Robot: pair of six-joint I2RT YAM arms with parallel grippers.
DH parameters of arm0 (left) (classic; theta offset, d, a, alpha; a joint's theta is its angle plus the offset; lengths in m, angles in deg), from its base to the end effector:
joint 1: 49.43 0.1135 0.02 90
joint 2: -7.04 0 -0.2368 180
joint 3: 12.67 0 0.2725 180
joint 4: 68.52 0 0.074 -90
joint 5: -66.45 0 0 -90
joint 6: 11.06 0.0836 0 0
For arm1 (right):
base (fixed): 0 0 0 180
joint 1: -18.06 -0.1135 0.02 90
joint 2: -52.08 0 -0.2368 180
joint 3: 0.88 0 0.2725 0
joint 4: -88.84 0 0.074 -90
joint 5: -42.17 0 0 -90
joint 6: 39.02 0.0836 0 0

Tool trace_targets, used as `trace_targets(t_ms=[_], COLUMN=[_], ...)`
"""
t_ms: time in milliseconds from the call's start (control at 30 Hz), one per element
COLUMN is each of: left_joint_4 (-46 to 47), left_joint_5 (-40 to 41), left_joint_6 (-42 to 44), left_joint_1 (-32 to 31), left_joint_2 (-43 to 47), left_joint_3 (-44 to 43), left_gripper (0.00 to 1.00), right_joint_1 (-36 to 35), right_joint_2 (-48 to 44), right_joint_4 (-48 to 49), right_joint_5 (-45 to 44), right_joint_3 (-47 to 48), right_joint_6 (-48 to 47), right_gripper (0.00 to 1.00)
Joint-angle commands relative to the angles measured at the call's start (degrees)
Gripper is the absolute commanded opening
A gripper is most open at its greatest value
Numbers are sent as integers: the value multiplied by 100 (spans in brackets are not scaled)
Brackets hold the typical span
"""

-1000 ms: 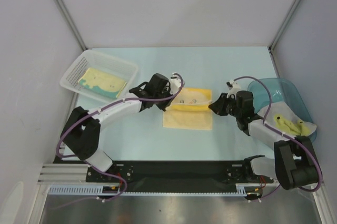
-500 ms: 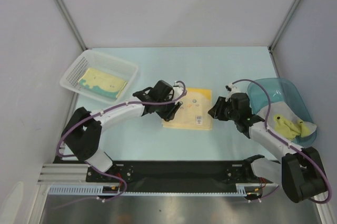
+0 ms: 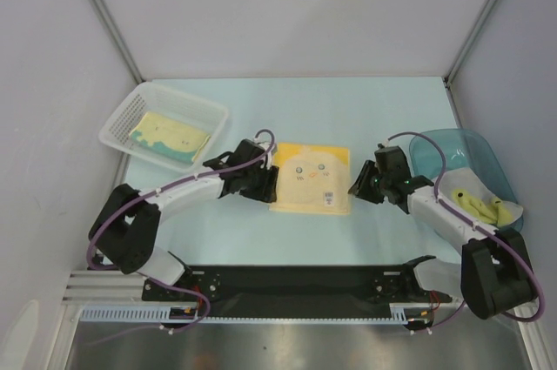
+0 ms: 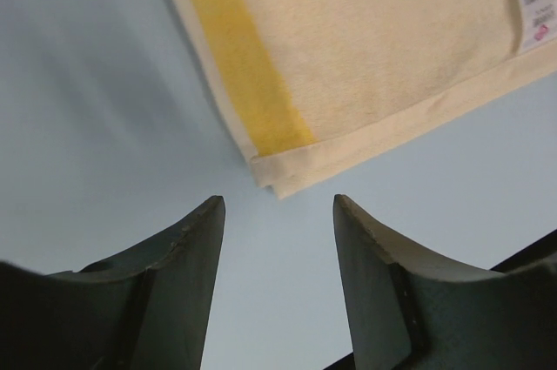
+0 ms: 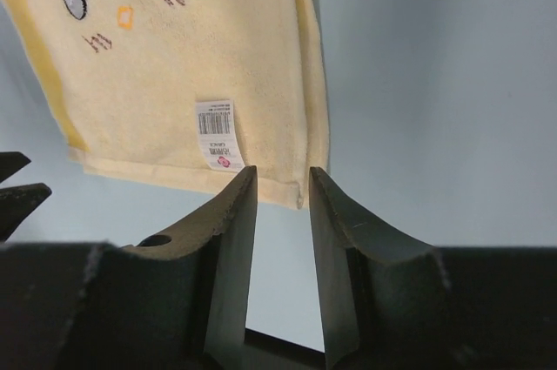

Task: Fold and stack the towels
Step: Fold the towel

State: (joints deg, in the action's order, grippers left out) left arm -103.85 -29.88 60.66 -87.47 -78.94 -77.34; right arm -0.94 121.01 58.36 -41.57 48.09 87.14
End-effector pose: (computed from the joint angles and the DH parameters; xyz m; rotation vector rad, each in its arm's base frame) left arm 0.2650 -0.2190 0.1195 0.4951 2.5880 -0.5010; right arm 0.2722 0.1034 0.1203 0.3276 2.5039 0.5428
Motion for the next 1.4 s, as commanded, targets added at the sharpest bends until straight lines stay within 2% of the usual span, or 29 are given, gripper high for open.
trace_targets(t_ms=[0,300,767,867,1100,1367], left_joint_4=[729,1391,1778,1760,1611,1707], left_joint_5=[-482,-826,-897,-818,-686,-659], left_joint_6=[-632,-967,-1213,-1204,-1213,-1300], left_joint_1=[332,438,438,438,438,438], left_joint_2=[239,116,-112,-121,-60,-218], left_joint_3=[359,870,1116,1125,1125,1151], left_gripper=[59,57,52,50,45,41], right_joint_1=[-112,-481,-560,-561,-560,-569], right_joint_2=[59,446,464,473,481,473], right_joint_4=[-158,-88,132,202,317,352], right_joint_5=[68,-63,-327,-371,-362,-363], right_joint_3=[-56,-179,-373,-426,-470,-487], right_joint_6=[462,1208,1429,1438,1446,1420], right_gripper=[35,29,33,30,17,14])
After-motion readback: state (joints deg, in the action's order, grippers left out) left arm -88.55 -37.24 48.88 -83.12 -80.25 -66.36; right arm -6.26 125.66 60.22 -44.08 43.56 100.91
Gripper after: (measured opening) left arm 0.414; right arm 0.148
